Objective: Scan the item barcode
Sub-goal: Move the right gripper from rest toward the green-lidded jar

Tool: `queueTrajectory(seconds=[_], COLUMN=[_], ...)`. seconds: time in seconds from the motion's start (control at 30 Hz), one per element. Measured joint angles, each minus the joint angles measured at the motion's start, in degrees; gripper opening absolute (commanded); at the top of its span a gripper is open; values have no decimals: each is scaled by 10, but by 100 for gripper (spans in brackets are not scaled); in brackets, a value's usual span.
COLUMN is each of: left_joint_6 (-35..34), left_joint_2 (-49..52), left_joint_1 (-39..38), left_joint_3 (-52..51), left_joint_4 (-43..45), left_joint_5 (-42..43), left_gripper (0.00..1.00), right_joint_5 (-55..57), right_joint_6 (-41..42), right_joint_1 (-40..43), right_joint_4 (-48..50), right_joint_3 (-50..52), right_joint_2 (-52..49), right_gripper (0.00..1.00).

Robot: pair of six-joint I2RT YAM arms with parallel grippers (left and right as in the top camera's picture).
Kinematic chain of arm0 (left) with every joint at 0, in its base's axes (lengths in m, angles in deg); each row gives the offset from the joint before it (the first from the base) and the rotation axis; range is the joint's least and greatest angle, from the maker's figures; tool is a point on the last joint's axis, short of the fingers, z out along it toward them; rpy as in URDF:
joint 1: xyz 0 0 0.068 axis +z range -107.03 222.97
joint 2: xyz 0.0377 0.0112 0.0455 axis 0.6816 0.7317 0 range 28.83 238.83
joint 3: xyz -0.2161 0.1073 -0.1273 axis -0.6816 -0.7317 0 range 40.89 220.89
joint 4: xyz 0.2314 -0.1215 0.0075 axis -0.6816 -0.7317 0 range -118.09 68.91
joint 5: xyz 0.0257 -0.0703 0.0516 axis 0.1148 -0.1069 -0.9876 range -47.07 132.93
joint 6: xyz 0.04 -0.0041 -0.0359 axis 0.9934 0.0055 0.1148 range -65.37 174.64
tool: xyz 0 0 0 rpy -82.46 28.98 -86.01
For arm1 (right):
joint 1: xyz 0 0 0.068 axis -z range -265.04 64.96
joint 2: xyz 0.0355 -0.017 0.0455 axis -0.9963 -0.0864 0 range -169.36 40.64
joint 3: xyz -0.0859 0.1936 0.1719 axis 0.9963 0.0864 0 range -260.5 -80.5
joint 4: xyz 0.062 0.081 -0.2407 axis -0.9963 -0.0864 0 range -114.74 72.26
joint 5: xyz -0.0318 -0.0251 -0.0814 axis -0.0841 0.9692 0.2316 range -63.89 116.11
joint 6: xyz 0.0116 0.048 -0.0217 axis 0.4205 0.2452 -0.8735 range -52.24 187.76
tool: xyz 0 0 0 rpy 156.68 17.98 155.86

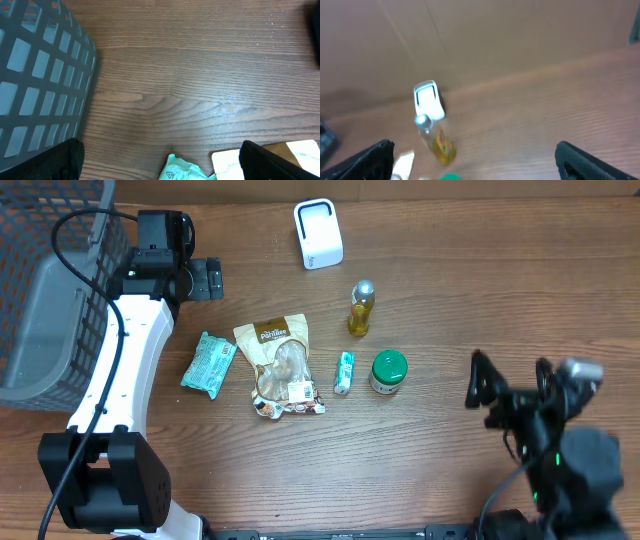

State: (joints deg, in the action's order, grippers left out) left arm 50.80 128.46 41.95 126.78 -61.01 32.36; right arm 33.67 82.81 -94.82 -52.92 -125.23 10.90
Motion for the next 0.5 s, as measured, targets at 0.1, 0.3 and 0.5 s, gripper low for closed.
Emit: queueTrajectory(seconds=[0.1, 0.3, 0.5], left_joint_6=[0, 0, 0], left_joint_2=[0, 0, 0], left_joint_1=[0, 0, 0], left_joint_3=[0, 0, 0], left_joint_4=[-1, -2, -2], left_joint_5=[0, -1, -1], left_gripper=[100, 100, 100], right_joint_5=[-13, -62, -151], right_joint_6=[5, 11, 12], right_joint_1=[0, 0, 0], right_joint_4=[-76, -197, -190], right_joint_3=[-94, -243, -276], right_joint_2=[-115, -314, -446], right_gripper=[100, 100, 100])
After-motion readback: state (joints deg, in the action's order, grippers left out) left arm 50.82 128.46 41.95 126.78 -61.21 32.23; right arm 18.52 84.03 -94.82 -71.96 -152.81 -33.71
